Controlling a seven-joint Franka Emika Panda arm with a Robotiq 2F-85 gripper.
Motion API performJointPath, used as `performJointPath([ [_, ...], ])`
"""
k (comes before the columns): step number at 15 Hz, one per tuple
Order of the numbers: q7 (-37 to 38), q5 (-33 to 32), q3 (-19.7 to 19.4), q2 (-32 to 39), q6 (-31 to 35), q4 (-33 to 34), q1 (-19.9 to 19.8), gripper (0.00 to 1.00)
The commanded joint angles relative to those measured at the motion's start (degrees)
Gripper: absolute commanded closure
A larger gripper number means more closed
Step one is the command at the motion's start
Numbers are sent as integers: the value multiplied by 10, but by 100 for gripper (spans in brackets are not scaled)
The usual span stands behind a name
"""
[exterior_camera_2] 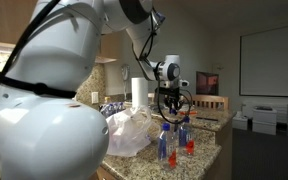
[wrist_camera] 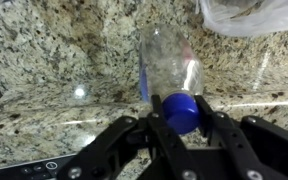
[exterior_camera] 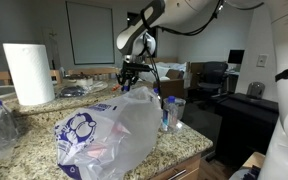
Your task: Put the water bottles on the counter in the plastic bag
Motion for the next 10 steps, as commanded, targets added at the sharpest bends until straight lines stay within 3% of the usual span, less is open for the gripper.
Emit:
performJointPath([
  [1, 20, -10, 1, -11, -20, -7, -3, 87],
  [4, 0, 15, 7, -27, -31, -23, -14, 86],
  [8, -126, 173, 35, -80, -74, -57, -71, 86],
  [10, -166, 232, 27, -113, -94, -75, -89, 86],
])
